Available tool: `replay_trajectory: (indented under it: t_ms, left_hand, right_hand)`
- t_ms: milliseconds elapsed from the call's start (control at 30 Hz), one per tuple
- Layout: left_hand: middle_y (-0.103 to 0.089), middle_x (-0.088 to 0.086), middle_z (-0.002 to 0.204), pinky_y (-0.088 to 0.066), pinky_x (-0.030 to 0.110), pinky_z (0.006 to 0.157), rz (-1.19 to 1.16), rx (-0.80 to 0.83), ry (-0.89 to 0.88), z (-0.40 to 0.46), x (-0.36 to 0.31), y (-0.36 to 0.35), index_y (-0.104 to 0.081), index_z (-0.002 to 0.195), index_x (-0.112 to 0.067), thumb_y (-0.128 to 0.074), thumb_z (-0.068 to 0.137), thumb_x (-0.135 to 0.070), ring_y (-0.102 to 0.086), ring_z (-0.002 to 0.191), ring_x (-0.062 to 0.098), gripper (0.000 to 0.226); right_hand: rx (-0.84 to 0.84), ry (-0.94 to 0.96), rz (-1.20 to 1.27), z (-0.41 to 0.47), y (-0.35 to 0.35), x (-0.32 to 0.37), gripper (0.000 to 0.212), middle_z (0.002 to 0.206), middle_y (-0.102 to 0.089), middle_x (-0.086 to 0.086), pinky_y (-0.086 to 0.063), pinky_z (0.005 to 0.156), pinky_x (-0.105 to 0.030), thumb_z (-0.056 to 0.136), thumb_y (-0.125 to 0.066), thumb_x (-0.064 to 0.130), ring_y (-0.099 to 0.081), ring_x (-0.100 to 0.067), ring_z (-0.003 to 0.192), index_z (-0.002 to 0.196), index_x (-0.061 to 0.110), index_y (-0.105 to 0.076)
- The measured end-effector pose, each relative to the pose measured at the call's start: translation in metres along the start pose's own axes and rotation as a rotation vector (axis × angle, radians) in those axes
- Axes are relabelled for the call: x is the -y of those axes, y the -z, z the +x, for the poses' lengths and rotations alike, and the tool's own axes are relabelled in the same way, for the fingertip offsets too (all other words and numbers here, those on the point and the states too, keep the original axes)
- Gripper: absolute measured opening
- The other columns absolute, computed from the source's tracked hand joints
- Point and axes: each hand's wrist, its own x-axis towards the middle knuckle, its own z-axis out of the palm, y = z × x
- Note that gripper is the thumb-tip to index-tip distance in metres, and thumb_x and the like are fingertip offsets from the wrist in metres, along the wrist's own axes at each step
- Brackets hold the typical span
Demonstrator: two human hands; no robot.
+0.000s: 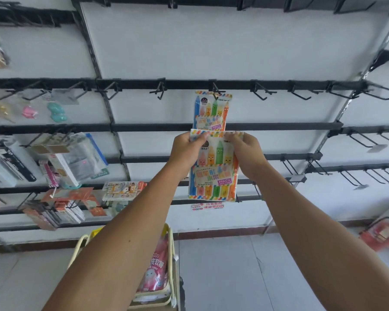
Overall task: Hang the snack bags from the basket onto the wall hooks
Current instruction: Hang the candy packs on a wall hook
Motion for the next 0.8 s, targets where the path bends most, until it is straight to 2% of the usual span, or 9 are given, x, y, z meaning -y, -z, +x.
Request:
replay_trajectory:
  t_ms: [100,233,433,533,800]
  left_hand:
    - [-0.077,-0.001,0.094,-0.062,0.047,0.082,-0.028,0.008,-0.011,0.034,-0.003,-0.007,-0.070,0.096,-0.020,-0.062,0.097,-0.038,-0.075,0.087,0.019,0.019]
    - [-0.077,-0.001,0.096,-0.061,0.049,0.083,-0.028,-0.005,-0.029,0.073,-0.008,-0.016,-0.069,0.102,-0.018,-0.060,0.097,-0.042,-0.075,0.088,0.020,0.026]
    - [-0.077,0.000,0.092,-0.061,0.049,0.084,-0.046,-0.034,-0.029,0.123,-0.019,-0.025,-0.069,0.097,-0.013,-0.058,0.099,-0.042,-0.076,0.084,0.020,0.031]
    - [-0.077,0.001,0.093,-0.061,0.050,0.084,-0.043,-0.058,-0.037,0.141,-0.017,-0.029,-0.070,0.102,-0.012,-0.057,0.099,-0.041,-0.075,0.086,0.021,0.032]
    - [-0.077,0.003,0.095,-0.061,0.050,0.084,-0.110,-0.097,-0.078,0.152,0.000,-0.029,-0.067,0.103,-0.007,-0.059,0.098,-0.039,-0.075,0.088,0.023,0.034]
  right_hand:
    - [-0.001,0.029,-0.010,0.030,0.005,0.006,0.024,0.091,-0.076,-0.009,-0.061,0.065,-0.037,0.101,-0.055,0.026,-0.076,-0.025,0.082,0.101,0.004,-0.064]
    - [0.015,0.058,-0.002,0.072,0.010,0.014,0.024,0.091,-0.076,-0.011,-0.061,0.077,-0.049,0.101,-0.057,0.027,-0.075,-0.030,0.086,0.100,0.004,-0.064]
    - [0.003,0.054,0.037,0.122,0.010,0.024,0.020,0.093,-0.076,-0.012,-0.062,0.076,-0.046,0.101,-0.057,0.026,-0.075,-0.029,0.085,0.096,0.008,-0.063]
    - [0.019,0.048,0.049,0.143,0.012,0.024,0.020,0.093,-0.076,-0.012,-0.062,0.073,-0.042,0.101,-0.056,0.026,-0.075,-0.028,0.085,0.095,0.008,-0.063]
    - [0.093,0.096,0.071,0.161,0.011,0.014,0.019,0.094,-0.077,-0.009,-0.062,0.073,-0.041,0.102,-0.054,0.022,-0.075,-0.027,0.087,0.097,0.008,-0.066]
